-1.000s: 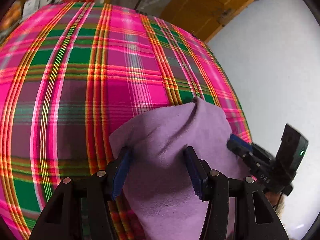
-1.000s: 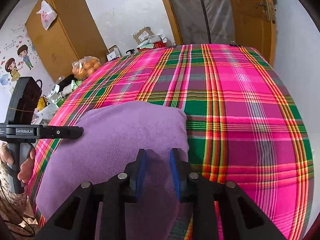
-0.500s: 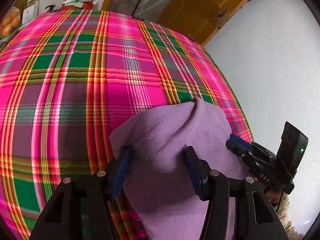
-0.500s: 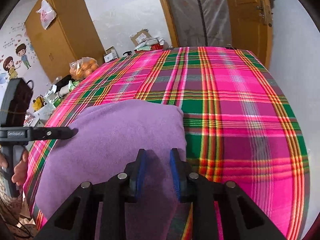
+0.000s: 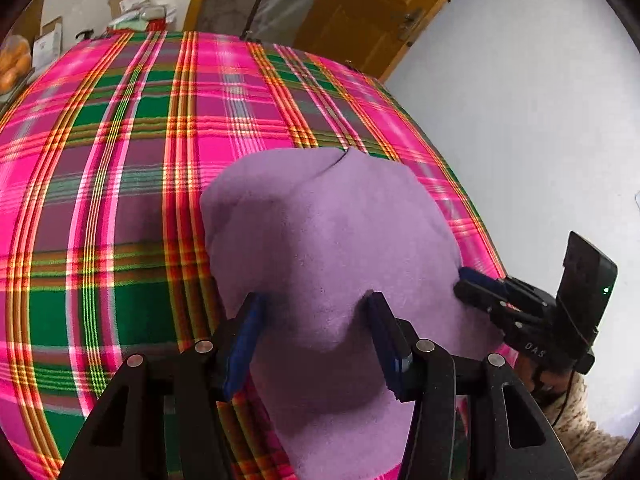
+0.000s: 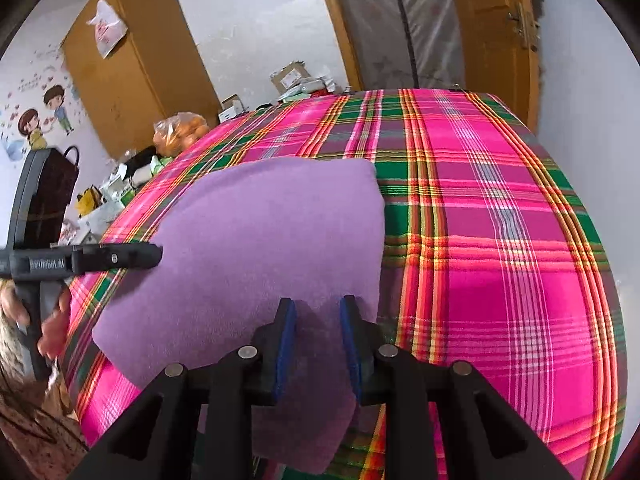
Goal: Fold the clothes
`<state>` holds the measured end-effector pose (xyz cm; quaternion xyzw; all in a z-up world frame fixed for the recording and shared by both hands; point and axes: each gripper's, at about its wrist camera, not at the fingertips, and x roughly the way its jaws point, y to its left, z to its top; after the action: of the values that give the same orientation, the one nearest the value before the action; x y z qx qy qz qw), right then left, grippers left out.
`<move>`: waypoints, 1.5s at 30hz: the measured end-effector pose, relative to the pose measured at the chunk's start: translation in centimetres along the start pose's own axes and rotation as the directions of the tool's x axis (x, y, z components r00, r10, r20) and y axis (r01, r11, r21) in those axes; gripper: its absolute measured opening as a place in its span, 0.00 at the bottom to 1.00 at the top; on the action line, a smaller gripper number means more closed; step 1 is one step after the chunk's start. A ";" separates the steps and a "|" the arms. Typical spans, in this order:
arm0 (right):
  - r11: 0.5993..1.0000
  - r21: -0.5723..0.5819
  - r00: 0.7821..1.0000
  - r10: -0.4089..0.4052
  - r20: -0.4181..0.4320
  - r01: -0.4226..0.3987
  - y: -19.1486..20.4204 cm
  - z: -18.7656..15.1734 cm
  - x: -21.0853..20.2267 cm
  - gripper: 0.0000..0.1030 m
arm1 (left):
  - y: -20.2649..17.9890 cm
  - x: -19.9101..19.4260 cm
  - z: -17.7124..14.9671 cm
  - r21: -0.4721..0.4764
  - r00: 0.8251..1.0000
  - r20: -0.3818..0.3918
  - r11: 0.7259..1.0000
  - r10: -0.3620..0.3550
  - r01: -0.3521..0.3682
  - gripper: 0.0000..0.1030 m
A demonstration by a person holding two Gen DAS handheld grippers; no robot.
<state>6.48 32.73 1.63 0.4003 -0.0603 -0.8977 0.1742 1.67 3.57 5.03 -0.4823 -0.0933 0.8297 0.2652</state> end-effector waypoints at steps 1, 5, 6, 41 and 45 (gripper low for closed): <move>1.000 -0.004 1.000 -0.004 0.000 0.004 0.1 0.0 0.0 0.24 | 0.1 0.0 -0.1 0.002 1.000 0.005 1.000 -0.004 0.004 0.53; 1.000 -0.002 1.000 -0.011 -0.001 0.011 0.3 -0.1 -0.1 0.24 | 0.3 0.1 -0.5 0.009 0.999 0.027 1.000 -0.021 0.021 0.53; 1.000 0.001 1.000 -0.015 -0.002 0.015 0.3 0.0 -0.2 0.24 | 0.4 0.1 -0.6 0.009 0.999 0.031 1.000 -0.025 0.025 0.54; 0.966 0.215 0.988 0.154 -0.019 -0.146 -4.0 -0.4 -2.6 0.52 | 4.1 -2.0 -2.6 -0.132 0.990 -0.058 0.984 -0.125 0.117 0.57; 0.940 0.288 0.978 0.201 -0.045 -0.180 -5.5 0.4 -0.7 0.54 | 5.8 -0.8 -1.5 -0.214 0.970 -0.113 0.959 -0.213 0.186 0.57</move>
<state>5.21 38.13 1.04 0.4460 -0.2199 -0.8434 0.2036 1.22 -1.91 2.43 -0.5496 -0.2070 0.7505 0.3031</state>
